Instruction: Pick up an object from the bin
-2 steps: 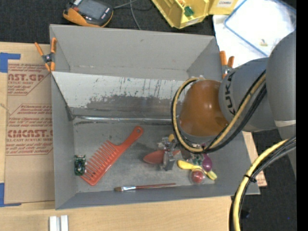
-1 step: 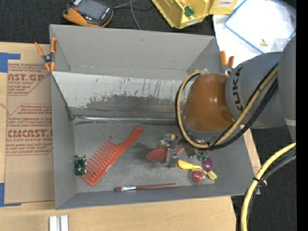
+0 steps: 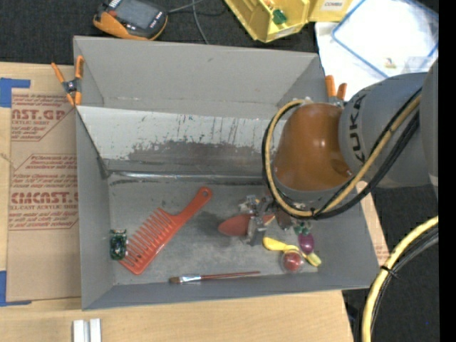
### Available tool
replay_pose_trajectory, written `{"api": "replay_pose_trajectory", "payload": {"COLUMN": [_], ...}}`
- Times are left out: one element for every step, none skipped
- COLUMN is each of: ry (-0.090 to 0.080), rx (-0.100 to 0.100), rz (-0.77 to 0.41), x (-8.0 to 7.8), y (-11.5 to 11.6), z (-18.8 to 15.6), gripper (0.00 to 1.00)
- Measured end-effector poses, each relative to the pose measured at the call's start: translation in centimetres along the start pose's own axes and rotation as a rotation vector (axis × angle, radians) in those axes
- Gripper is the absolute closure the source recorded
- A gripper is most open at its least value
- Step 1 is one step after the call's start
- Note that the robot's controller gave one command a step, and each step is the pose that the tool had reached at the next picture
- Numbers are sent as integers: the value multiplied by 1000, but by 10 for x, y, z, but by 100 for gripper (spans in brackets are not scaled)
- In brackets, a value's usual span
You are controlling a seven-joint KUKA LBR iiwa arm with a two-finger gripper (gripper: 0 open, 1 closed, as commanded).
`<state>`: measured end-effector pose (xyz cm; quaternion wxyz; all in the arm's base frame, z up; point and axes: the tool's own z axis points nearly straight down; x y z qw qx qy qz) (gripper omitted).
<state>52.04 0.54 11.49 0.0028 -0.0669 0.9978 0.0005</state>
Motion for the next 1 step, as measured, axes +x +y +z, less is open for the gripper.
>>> {"api": "replay_pose_trajectory", "payload": {"ry": [-1], "rx": [1], "rz": [0], "x": [0], "y": [-1], "z": [-9], "gripper": [100]}}
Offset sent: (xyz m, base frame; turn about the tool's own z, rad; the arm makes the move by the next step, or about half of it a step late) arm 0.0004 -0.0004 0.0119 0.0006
